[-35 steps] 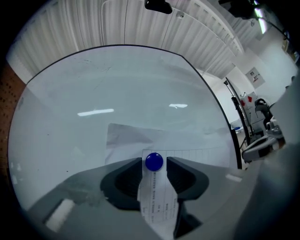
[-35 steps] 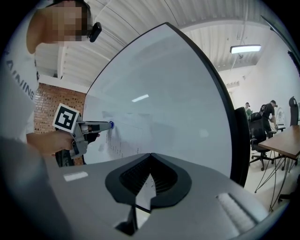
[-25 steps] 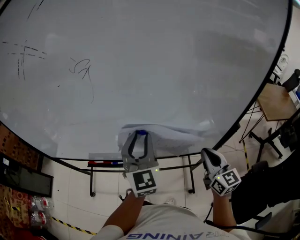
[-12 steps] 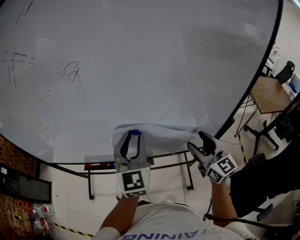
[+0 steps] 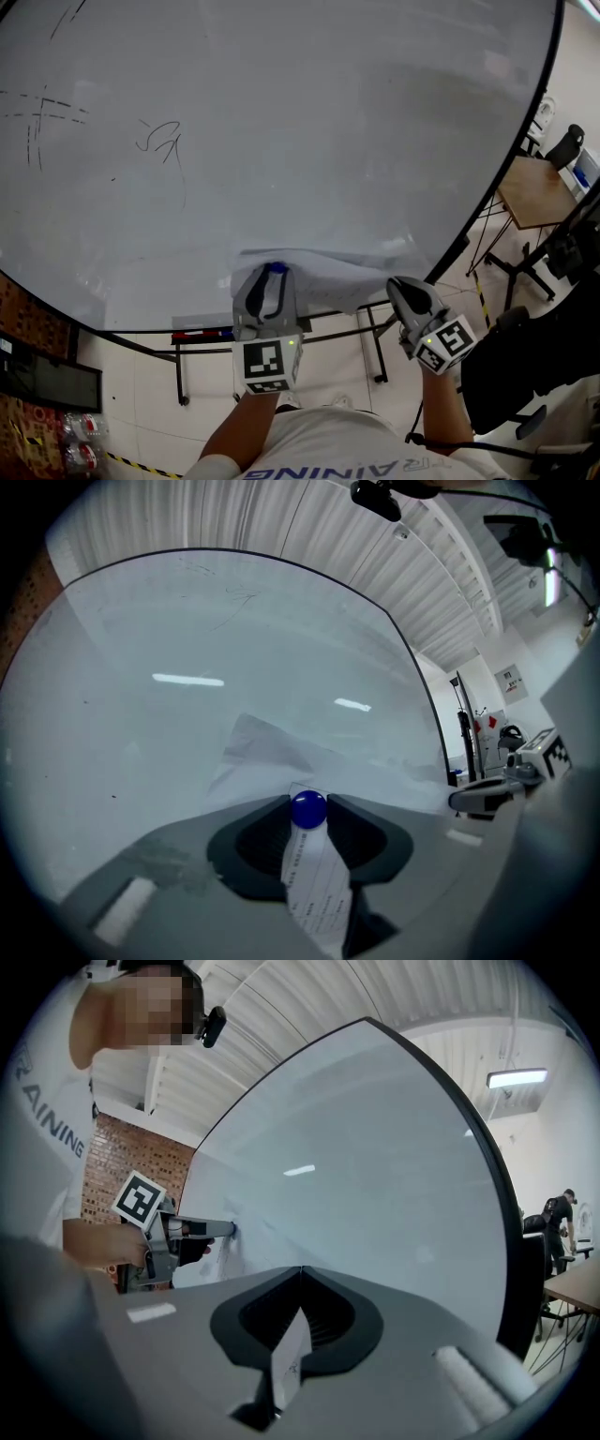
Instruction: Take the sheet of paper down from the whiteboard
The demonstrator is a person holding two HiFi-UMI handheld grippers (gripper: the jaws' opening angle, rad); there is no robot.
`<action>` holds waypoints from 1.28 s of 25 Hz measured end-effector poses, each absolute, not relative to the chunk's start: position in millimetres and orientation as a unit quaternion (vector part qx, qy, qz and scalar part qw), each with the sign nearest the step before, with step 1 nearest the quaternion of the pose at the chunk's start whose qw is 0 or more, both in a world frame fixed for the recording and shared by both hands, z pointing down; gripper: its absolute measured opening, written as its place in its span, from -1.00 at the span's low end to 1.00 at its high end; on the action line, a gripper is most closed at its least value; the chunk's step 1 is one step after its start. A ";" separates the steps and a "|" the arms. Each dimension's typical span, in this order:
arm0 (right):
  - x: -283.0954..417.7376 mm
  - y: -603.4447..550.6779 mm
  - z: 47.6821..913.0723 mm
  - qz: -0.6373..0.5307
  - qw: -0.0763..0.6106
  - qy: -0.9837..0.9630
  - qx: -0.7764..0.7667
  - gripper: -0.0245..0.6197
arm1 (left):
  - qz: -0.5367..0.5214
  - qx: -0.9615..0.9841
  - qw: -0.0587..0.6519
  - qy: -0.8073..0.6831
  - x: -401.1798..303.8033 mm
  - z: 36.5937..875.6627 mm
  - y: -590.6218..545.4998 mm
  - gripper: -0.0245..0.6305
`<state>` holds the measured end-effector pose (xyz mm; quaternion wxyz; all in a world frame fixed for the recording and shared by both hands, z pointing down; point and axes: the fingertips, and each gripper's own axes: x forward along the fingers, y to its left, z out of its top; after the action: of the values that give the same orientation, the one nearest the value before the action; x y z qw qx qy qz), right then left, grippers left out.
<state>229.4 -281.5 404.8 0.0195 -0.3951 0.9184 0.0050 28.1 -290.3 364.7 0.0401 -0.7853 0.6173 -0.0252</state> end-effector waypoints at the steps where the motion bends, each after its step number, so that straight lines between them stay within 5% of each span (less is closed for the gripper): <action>1: 229.5 -279.4 404.0 0.005 0.019 0.917 -0.398 -0.90 | -0.023 -0.787 0.034 0.615 26.6 366.8 -289.5 -0.53; 32: 269.1 -245.6 451.8 -0.047 -0.016 0.863 -0.503 -0.90 | -0.045 -0.780 -0.048 0.622 -85.8 443.5 -228.2 -0.53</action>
<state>269.1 -245.6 451.8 -0.0163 -0.5030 0.8628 -0.0472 -85.8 -228.2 443.5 -0.0481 -0.7805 0.6217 -0.0454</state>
